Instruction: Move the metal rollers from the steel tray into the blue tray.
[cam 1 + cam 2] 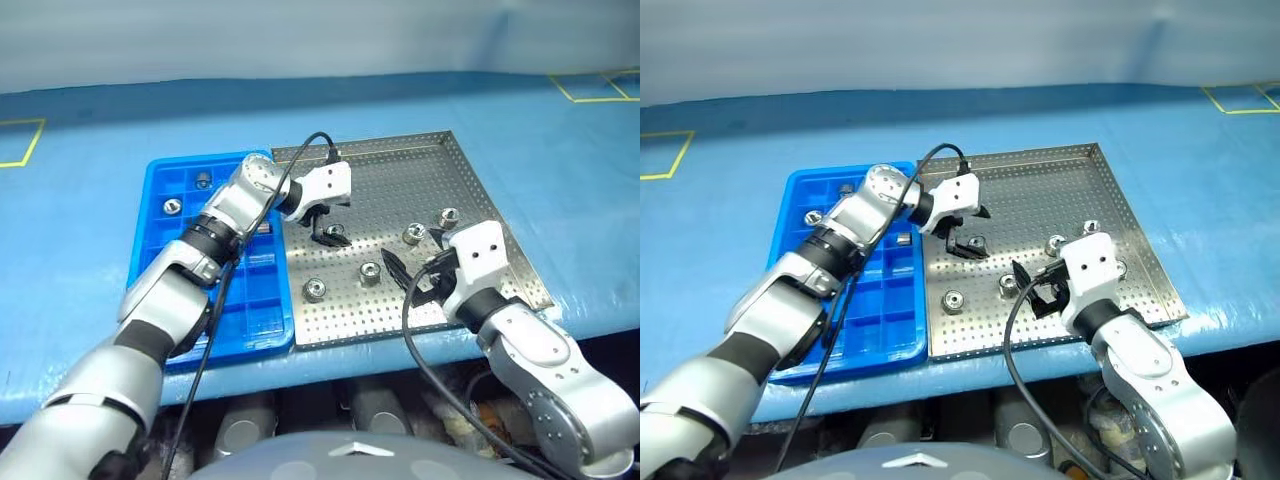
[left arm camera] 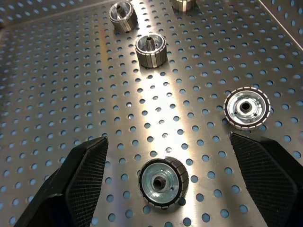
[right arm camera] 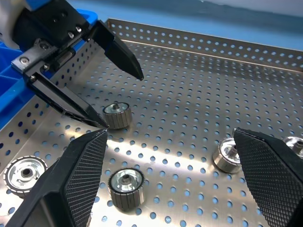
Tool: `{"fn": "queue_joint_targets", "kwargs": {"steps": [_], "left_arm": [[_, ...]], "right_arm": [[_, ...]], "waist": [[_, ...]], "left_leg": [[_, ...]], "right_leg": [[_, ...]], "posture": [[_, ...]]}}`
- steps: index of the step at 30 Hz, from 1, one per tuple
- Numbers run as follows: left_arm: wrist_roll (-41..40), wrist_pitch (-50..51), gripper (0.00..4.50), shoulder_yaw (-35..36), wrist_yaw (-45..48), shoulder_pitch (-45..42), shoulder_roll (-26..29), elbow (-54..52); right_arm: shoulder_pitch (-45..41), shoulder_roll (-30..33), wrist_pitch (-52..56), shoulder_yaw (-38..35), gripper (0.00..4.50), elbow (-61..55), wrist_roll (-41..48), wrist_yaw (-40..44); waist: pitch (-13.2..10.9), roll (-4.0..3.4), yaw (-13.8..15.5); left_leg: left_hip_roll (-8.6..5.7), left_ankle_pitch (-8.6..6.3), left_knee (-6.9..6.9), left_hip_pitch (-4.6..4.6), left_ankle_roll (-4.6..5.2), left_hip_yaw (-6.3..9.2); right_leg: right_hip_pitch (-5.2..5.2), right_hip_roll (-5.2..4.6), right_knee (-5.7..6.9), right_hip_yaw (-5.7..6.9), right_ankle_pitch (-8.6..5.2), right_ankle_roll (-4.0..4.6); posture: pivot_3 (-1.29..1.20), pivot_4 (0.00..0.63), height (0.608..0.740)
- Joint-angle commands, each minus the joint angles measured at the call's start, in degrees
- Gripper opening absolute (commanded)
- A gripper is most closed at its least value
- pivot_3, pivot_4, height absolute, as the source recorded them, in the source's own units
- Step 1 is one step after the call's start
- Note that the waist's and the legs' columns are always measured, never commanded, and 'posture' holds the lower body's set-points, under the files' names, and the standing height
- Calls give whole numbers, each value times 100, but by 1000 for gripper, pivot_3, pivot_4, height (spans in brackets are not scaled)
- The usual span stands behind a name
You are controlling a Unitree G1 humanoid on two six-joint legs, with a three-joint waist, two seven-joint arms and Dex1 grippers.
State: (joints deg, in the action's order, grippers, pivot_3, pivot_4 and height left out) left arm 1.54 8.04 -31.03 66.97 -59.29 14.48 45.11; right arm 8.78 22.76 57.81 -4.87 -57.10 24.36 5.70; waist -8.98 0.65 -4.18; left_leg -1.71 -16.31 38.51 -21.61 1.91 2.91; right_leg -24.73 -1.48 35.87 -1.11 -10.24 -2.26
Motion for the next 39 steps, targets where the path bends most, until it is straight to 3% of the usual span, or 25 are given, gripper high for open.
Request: {"fn": "queue_joint_targets", "kwargs": {"steps": [1, 6, 9, 16, 25, 29, 34, 39], "left_arm": [[360, -427, 4500, 12, -64, -250, -135, 558], [713, -674, 4500, 77, -144, -332, -211, 1121], [865, -771, 3997, 126, -263, -345, -245, 1351], [702, -852, 1871, 715, -741, -280, -518, 1563], [512, -835, 1875, 1377, -960, -230, -294, 1305], [117, -567, 1875, 1829, -861, 8, 65, 417], [-382, 713, 1875, 2621, -833, 1291, 1342, -2716], [-513, 1800, 1875, 3422, -1176, 2697, 2454, -4749]], "right_arm": [[131, -43, -256, -56, 4477, -290, -62, -147], [340, -32, -477, -35, 4477, -290, -56, -263], [362, -26, -533, -24, 4500, -290, -48, -301], [248, -36, -470, 56, 4500, -290, -60, -296], [-58, -2, -356, 181, 4500, -191, -61, -204], [-199, -21, -329, 214, 4500, -162, -35, -148], [-714, -163, -297, 684, 4500, 192, 18, -37], [-1571, -449, -453, 1401, 4500, 996, -71, 235]], "waist": [[0, 0, -58], [0, 0, -124], [0, 0, -135], [0, 0, -123], [0, 0, -109], [0, 0, -102], [-1, -3, -122], [-1, -4, 87]], "left_leg": [[0, -3, 7, -1, 4, -1], [2, -10, 52, -6, 16, -8], [2, -12, 68, -6, 20, -19], [-4, -22, 76, -9, 36, -32], [-5, -25, 76, -8, 42, -42], [-2, -25, 75, -8, 41, -49], [10, -26, 65, -6, 38, -69], [19, -24, 59, -8, 26, -85]], "right_leg": [[0, 0, 1, -3, -2, -10], [9, 0, 4, -11, -1, -49], [12, 0, 4, -23, 8, -63], [10, -4, 1, -41, 19, -80], [7, -5, 2, -52, 22, -83], [2, -5, 4, -57, 24, -84], [-16, -8, 7, -71, 42, -53], [-36, -11, 17, -84, 46, -38]], "posture": [[-220, 150, 740], [-229, 150, 740], [-228, 150, 740], [-213, 150, 740], [-160, 150, 740], [-132, 150, 740], [-37, 150, 740], [68, 150, 740]]}}
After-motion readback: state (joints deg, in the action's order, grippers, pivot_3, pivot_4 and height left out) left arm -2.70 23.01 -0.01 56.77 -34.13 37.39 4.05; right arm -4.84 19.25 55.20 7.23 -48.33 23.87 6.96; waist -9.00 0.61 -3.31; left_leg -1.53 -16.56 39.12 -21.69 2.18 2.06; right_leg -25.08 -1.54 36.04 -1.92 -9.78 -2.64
